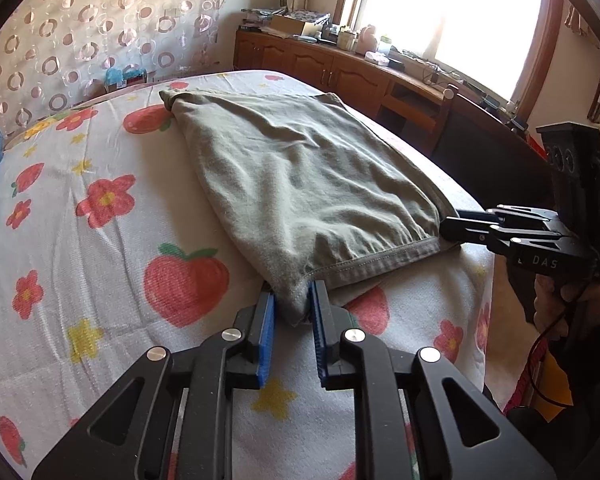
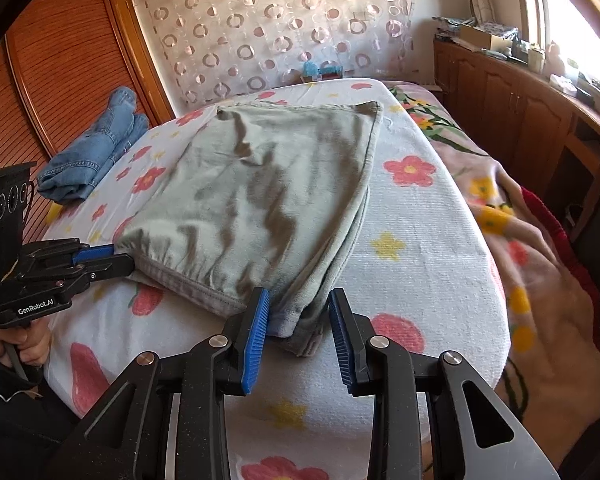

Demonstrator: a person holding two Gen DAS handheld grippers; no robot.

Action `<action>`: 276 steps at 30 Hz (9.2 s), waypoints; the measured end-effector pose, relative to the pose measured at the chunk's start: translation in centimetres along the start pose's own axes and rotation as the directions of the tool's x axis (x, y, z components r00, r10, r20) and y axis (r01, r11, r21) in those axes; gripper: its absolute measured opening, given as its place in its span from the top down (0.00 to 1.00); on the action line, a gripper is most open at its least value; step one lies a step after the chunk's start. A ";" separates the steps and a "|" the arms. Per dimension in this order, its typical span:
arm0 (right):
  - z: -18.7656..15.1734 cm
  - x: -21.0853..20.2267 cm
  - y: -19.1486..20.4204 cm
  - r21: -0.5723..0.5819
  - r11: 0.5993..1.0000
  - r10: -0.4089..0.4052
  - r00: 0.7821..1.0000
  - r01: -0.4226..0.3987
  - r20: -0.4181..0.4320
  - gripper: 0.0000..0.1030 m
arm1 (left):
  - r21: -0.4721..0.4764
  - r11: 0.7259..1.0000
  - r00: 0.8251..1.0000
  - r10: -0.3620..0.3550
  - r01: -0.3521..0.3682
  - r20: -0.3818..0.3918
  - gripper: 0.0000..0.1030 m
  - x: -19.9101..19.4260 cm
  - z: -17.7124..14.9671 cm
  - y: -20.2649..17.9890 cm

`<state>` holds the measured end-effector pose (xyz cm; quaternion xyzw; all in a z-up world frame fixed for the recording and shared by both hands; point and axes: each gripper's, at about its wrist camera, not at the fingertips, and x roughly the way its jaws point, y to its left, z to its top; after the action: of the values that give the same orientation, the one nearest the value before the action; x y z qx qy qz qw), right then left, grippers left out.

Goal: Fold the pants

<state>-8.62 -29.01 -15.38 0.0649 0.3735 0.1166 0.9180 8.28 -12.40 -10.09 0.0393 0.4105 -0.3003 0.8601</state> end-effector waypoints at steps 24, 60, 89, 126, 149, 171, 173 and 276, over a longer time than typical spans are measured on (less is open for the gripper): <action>8.8 -9.4 4.2 -0.185 0.979 0.137 0.945 -0.083 0.297 0.92 | 0.019 0.998 0.938 0.045 -0.055 0.344 0.91 -14.4 8.4 0.7; 25.5 -2.2 8.4 -0.289 0.952 0.193 0.928 -0.098 0.320 0.93 | -0.052 0.947 0.875 0.313 -0.317 0.370 0.91 -12.6 13.6 11.2; 19.3 -2.3 6.2 -0.224 0.952 0.227 0.971 -0.208 0.067 0.93 | -0.076 0.977 0.965 0.211 -0.201 0.153 0.91 -10.3 -1.1 6.0; 25.0 1.0 4.0 -0.214 0.971 0.123 0.989 -0.102 0.085 0.72 | -0.177 0.956 0.961 0.255 -0.235 0.106 0.26 -6.7 -0.7 9.8; 33.2 17.5 7.1 -0.234 0.971 0.032 0.996 -0.050 -0.079 0.77 | -0.226 0.935 0.959 0.283 -0.273 0.012 0.26 -4.0 -1.6 13.0; 32.9 13.7 4.2 -0.170 0.985 0.035 0.999 -0.035 -0.006 0.98 | -0.198 0.933 0.950 0.311 -0.302 0.020 0.26 -3.8 -1.7 12.5; 32.8 13.9 4.3 -0.163 0.985 0.048 0.999 -0.049 -0.005 0.98 | -0.194 0.931 0.948 0.318 -0.308 0.017 0.26 -3.7 -1.7 12.4; 18.2 -0.3 4.8 -0.122 0.960 0.248 0.968 -0.252 -0.047 0.91 | -0.120 0.979 0.976 0.179 -0.164 0.123 0.89 -8.9 -5.0 5.5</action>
<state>3.15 -24.99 -1.20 0.0512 0.3685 0.2562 0.8922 3.62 -2.05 -7.89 0.0075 0.3631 -0.2039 0.9091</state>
